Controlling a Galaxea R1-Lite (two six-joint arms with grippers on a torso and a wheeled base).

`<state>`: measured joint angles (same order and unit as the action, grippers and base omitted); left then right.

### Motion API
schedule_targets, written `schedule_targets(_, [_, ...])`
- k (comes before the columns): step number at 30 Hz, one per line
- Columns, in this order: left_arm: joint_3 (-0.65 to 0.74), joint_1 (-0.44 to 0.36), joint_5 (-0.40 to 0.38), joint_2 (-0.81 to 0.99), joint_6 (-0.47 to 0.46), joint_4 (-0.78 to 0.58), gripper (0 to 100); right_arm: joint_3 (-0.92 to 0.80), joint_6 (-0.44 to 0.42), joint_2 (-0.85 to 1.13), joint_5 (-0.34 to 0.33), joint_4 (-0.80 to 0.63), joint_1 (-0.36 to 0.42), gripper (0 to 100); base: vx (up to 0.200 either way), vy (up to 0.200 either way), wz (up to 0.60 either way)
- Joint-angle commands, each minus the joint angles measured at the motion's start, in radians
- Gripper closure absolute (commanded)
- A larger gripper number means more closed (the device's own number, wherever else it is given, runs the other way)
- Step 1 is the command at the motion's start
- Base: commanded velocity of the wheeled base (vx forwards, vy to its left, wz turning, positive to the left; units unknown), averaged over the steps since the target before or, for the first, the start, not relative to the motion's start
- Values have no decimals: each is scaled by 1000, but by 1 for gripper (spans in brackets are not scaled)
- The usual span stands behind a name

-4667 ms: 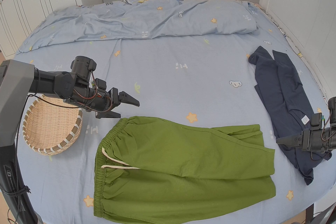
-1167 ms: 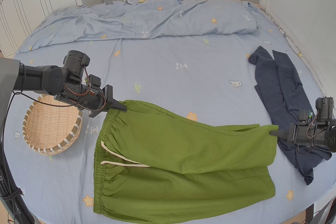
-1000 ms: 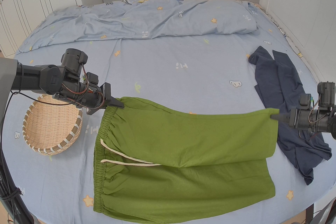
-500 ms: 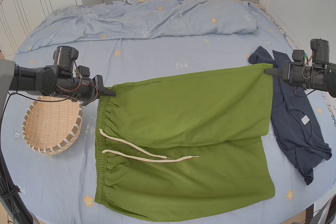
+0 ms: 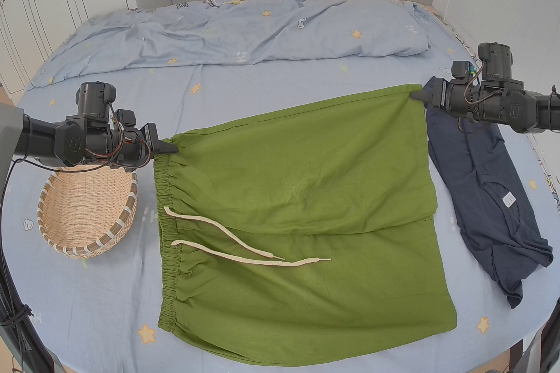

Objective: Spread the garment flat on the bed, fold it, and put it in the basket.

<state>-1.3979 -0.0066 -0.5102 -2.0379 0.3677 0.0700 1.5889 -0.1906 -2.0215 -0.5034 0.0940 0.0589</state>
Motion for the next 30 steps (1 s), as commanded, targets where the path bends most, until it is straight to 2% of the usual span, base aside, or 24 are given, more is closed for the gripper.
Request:
schedule_targets(1, [3, 33, 1, -16, -3, 31, 100, 135, -1, -114, 28, -30, 5, 100, 0, 0, 0])
schedule_targets(6, [2, 45, 1, -28, -1, 60, 100, 230, -1, -161, 40, -69, 7, 100, 0, 0, 0])
schedule_targets(10, [2, 53, 1, -39, -1, 82, 100, 287, 0, -195, 80, -77, 19, 100, 0, 0, 0])
schedule_targets(25, [-3, 48, 2, -77, -3, 85, 100, 299, 0, -233, 94, -97, 47, 100, 0, 0, 0])
schedule_targets(26, [-6, 46, 2, -79, -3, 85, 0, 299, 0, -235, 97, -100, 48, 100, 0, 0, 0])
schedule_targets(27, [-6, 46, 2, -79, -3, 86, 0, 301, 0, -237, 97, -100, 48, 0, 0, 0, 0])
schedule_targets(30, [-9, 43, 4, -84, -6, 97, 0, 302, -1, -255, 98, -99, 50, 0, 0, 0, 0])
